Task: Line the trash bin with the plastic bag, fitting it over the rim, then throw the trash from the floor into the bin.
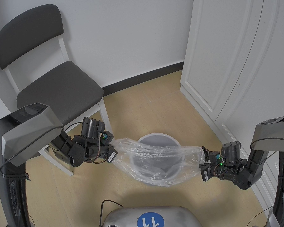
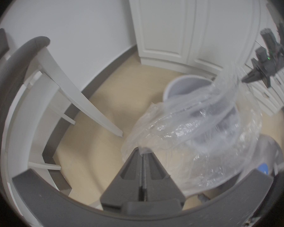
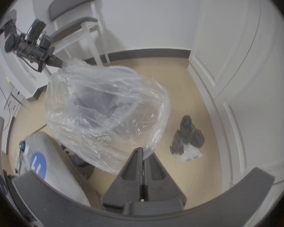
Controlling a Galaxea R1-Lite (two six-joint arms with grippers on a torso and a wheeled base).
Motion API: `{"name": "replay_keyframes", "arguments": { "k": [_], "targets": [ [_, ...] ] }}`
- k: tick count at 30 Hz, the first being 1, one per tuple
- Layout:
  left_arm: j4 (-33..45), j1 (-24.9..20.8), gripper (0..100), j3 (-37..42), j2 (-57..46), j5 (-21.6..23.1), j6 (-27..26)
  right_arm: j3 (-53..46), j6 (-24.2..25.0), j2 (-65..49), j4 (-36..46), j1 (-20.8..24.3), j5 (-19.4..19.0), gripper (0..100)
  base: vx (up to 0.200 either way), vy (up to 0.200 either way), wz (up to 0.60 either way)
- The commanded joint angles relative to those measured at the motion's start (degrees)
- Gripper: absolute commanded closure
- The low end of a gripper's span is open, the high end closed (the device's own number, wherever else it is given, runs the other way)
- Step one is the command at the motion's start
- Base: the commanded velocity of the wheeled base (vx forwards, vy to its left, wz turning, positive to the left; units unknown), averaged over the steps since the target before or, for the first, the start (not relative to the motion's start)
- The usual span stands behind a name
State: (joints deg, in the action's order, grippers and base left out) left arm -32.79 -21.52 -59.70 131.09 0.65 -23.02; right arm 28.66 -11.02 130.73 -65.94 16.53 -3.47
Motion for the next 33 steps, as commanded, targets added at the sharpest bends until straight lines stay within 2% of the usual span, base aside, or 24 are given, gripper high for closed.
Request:
{"name": "replay_keyframes", "arguments": {
  "k": [1, 4, 7, 14, 15, 17, 18, 21, 25, 33],
  "targets": [
    [-6.14, -0.54, 100, -4.90, 4.71, -4.16, 4.47, 3.51, 3.20, 5.59, -7.54, 1.93, 2.68, 100, 0.000, 0.000, 0.00],
    [-8.25, -0.81, 100, -6.66, 5.06, -5.74, 7.11, 3.77, 3.81, 6.82, -11.40, 2.19, 4.35, 100, 0.000, 0.000, 0.00],
    [-8.25, -0.72, 100, -6.48, 4.18, -6.01, 7.81, 2.45, 3.73, 5.59, -11.32, 2.01, 4.35, 100, 0.000, 0.000, 0.00],
    [-4.39, 0.25, 100, -0.24, -4.26, -3.19, 6.32, -2.47, 1.00, -0.57, -9.82, 1.22, 4.27, 100, 0.000, 0.000, 0.00],
    [-0.52, 0.95, 100, 2.13, -8.30, -0.47, 4.65, -4.14, -1.02, -3.73, -7.27, 0.70, 4.09, 100, 0.000, 0.000, 0.00],
    [1.24, 1.30, 100, 2.92, -9.71, 1.11, 3.59, -4.84, -1.81, -5.49, -5.34, 0.52, 3.83, 100, 0.000, 0.000, 0.00],
    [4.67, 2.44, 100, 4.50, -12.17, 4.72, 0.25, -6.07, -3.66, -9.27, -0.15, -0.18, 3.56, 100, 0.000, 0.000, 0.00],
    [7.13, 3.67, 100, 5.47, -12.78, 7.88, -4.23, -6.16, -6.29, -12.61, 5.65, -1.50, 2.77, 100, 0.000, 0.000, 0.00],
    [7.30, 4.20, 100, 5.73, -11.91, 9.02, -6.87, -6.34, -7.35, -14.36, 8.02, -2.20, 1.63, 100, 0.000, 0.000, 0.00],
    [7.66, 3.85, 100, 6.26, -11.20, 10.25, -7.13, -8.01, -10.69, -14.54, 8.28, -2.82, 0.93, 100, 0.000, 0.000, 0.00]
  ]
}}
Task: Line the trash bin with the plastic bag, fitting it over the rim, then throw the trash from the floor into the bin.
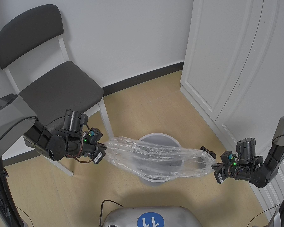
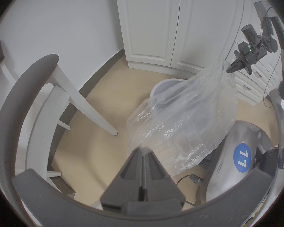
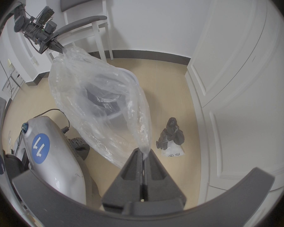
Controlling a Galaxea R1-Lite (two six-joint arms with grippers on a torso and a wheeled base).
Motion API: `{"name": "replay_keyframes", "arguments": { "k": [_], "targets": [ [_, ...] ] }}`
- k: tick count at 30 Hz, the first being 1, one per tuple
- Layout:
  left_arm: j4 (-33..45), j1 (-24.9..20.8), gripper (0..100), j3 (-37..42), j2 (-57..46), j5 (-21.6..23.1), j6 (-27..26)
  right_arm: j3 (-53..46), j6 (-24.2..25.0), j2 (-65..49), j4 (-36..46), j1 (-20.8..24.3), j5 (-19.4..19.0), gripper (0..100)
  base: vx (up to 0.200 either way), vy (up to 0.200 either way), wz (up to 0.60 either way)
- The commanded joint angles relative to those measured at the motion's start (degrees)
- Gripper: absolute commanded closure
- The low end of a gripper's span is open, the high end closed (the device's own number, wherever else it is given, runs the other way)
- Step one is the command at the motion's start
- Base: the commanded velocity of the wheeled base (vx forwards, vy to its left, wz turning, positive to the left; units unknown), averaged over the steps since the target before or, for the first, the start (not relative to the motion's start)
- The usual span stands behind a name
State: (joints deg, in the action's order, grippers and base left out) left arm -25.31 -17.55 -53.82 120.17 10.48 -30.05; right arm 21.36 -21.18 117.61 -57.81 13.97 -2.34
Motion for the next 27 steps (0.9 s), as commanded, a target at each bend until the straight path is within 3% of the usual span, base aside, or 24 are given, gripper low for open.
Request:
{"name": "replay_keyframes", "arguments": {
  "k": [1, 6, 12, 19, 23, 27],
  "targets": [
    [0.61, -0.29, 100, 0.38, -0.03, 0.50, -0.18, -0.88, -0.97, -1.34, 0.15, -0.17, -0.30, 100, 0.000, 0.000, 0.00],
    [1.40, -1.17, 100, -0.49, 2.52, 0.94, -0.80, -0.97, -1.76, -1.25, 0.15, -0.26, -0.38, 100, 0.000, 0.000, 0.00],
    [-3.26, -2.40, 100, -3.04, 7.62, 0.50, 1.40, 1.49, -0.62, 1.13, -1.17, -0.35, -0.03, 100, 0.000, 0.000, 0.00],
    [-15.47, -4.68, 100, -5.07, 12.89, -3.45, 9.31, 2.28, 1.84, 6.84, -12.94, -0.44, 0.23, 100, 0.000, 0.000, 0.00],
    [-16.18, -5.12, 100, -5.15, 13.51, -4.24, 10.27, 2.28, 2.28, 11.67, -21.56, -0.52, 0.93, 100, 0.000, 0.000, 0.00],
    [-14.16, -4.51, 100, -4.19, 12.01, -4.33, 9.57, 0.88, 1.93, 11.50, -21.73, -0.70, 1.02, 100, 0.000, 0.000, 0.00]
  ]
}}
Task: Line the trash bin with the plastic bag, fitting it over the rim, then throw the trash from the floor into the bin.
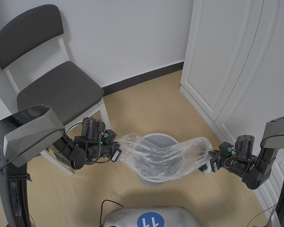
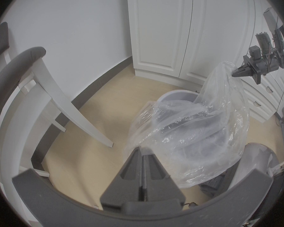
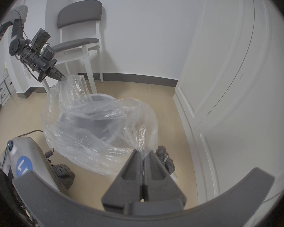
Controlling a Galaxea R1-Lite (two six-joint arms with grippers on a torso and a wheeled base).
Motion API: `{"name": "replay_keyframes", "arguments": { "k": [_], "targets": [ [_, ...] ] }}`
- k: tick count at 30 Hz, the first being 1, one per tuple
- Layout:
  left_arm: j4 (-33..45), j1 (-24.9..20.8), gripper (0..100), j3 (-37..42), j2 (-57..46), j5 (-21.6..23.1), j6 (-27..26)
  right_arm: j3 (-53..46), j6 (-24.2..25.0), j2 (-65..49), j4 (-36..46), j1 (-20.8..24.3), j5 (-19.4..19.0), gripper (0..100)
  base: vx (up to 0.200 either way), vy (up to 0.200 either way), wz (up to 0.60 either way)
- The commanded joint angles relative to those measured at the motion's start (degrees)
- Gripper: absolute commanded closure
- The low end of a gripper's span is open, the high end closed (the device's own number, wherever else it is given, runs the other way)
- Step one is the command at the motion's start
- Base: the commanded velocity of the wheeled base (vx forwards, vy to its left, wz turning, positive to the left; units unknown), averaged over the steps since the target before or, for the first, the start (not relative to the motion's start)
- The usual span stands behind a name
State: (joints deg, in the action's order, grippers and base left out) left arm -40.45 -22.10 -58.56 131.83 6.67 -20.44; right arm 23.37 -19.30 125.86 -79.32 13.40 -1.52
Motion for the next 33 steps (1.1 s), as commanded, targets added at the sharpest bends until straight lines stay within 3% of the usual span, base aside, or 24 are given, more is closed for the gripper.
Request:
{"name": "replay_keyframes", "arguments": {
  "k": [1, 6, 9, 10, 15, 22, 27, 33],
  "targets": [
    [1.25, 0.04, 100, 0.73, 0.09, -0.52, -0.12, -2.01, -0.39, 2.55, -0.22, -0.04, 0.21, 100, 0.000, 0.000, 0.00],
    [10.30, 1.71, 100, 1.70, -6.23, 0.45, -2.32, -4.21, -2.50, -4.22, 7.08, -0.04, 0.21, 100, 0.000, 0.000, 0.00],
    [11.01, 1.71, 100, 2.40, -7.55, 0.98, -2.67, -4.12, -2.76, -5.80, 9.54, -0.04, 0.21, 100, 0.000, 0.000, 0.00],
    [12.50, 2.33, 100, 5.04, -11.51, 3.44, -4.69, -3.95, -3.03, -10.81, 18.24, 0.05, -0.41, 100, 0.000, 0.000, 0.00],
    [17.42, 4.26, 100, 5.30, -11.68, 5.81, -12.34, -3.59, -6.19, -15.03, 27.47, -0.13, -0.59, 100, 0.000, 0.000, 0.00],
    [18.12, 3.91, 100, 6.01, -11.86, 5.90, -13.13, -4.12, -8.65, -15.55, 29.05, -0.21, -0.59, 100, 0.000, 0.000, 0.00],
    [21.02, 3.91, 100, 5.48, -9.66, 5.99, -17.17, -4.56, -9.97, -15.38, 29.40, -0.21, -0.59, 100, 0.000, 0.000, 0.00],
    [22.26, 2.41, 100, 3.46, -4.65, 5.99, -16.91, -4.47, -10.76, -12.56, 29.75, 0.49, -0.59, 100, 0.000, 0.000, 0.00]
  ]
}}
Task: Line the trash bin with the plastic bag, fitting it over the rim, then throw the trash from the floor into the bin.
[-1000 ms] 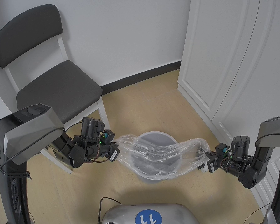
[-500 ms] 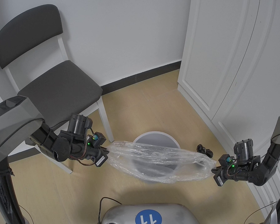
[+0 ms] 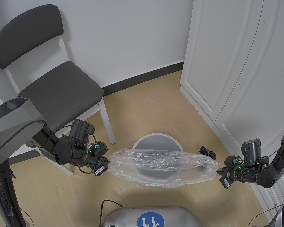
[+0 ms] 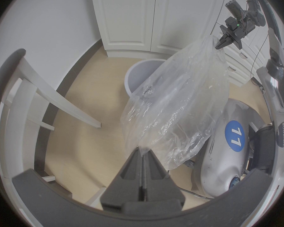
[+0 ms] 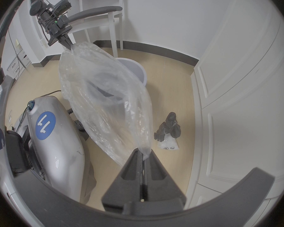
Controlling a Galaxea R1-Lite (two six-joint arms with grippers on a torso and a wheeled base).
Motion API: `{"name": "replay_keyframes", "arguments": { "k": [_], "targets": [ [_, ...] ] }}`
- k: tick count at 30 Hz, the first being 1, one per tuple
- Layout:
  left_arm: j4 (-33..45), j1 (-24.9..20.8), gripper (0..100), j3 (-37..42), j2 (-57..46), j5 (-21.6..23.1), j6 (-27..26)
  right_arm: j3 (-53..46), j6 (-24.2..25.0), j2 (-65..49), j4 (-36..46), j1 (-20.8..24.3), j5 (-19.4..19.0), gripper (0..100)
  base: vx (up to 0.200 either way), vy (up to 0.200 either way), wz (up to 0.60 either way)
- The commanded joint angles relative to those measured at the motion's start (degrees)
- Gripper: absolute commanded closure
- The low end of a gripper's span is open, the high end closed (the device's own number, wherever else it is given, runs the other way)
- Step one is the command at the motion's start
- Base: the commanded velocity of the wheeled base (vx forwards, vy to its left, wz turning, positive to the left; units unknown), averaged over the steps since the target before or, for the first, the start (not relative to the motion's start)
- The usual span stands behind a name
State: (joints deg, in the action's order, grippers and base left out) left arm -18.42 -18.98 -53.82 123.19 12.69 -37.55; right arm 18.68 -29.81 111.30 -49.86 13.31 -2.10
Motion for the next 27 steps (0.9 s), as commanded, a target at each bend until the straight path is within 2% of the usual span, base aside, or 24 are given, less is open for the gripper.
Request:
{"name": "replay_keyframes", "arguments": {
  "k": [1, 8, 9, 14, 16, 20, 22, 27],
  "targets": [
    [0.23, -0.71, 100, -1.37, 4.08, -0.03, 0.19, 0.22, -0.25, 2.08, 0.29, 0.57, 0.08, 100, 0.000, 0.000, 0.00],
    [0.23, -1.23, 100, -3.92, 8.03, -0.56, 2.21, 1.80, -0.16, 7.79, 0.11, 1.81, 0.16, 100, 0.000, 0.000, 0.00],
    [0.23, -1.59, 100, -4.80, 8.47, -1.00, 4.59, 2.68, 0.01, 9.20, 0.03, 1.81, 0.16, 100, 0.000, 0.000, 0.00],
    [0.14, -2.38, 100, -6.82, 9.62, -3.11, 9.07, 5.58, 1.68, 13.15, 0.11, 1.37, 0.69, 100, 0.000, 0.000, 0.00],
    [-0.30, -2.38, 100, -7.26, 10.23, -3.90, 9.33, 6.64, 3.09, 14.30, 0.03, 1.28, 0.78, 100, 0.000, 0.000, 0.00],
    [-1.97, -2.46, 100, -9.11, 10.85, -5.04, 12.76, 10.77, 10.82, 17.64, -0.68, 1.89, 2.01, 100, 0.000, 0.000, 0.00],
    [-3.46, -2.46, 100, -9.46, 11.02, -5.04, 14.43, 12.00, 13.02, 18.69, -0.77, 2.24, 2.36, 100, 0.000, 0.000, 0.00],
    [-11.20, -2.46, 100, -9.90, 11.99, -5.13, 18.74, 13.67, 15.57, 20.98, -3.05, 3.21, 2.27, 100, 0.000, 0.000, 0.00]
  ]
}}
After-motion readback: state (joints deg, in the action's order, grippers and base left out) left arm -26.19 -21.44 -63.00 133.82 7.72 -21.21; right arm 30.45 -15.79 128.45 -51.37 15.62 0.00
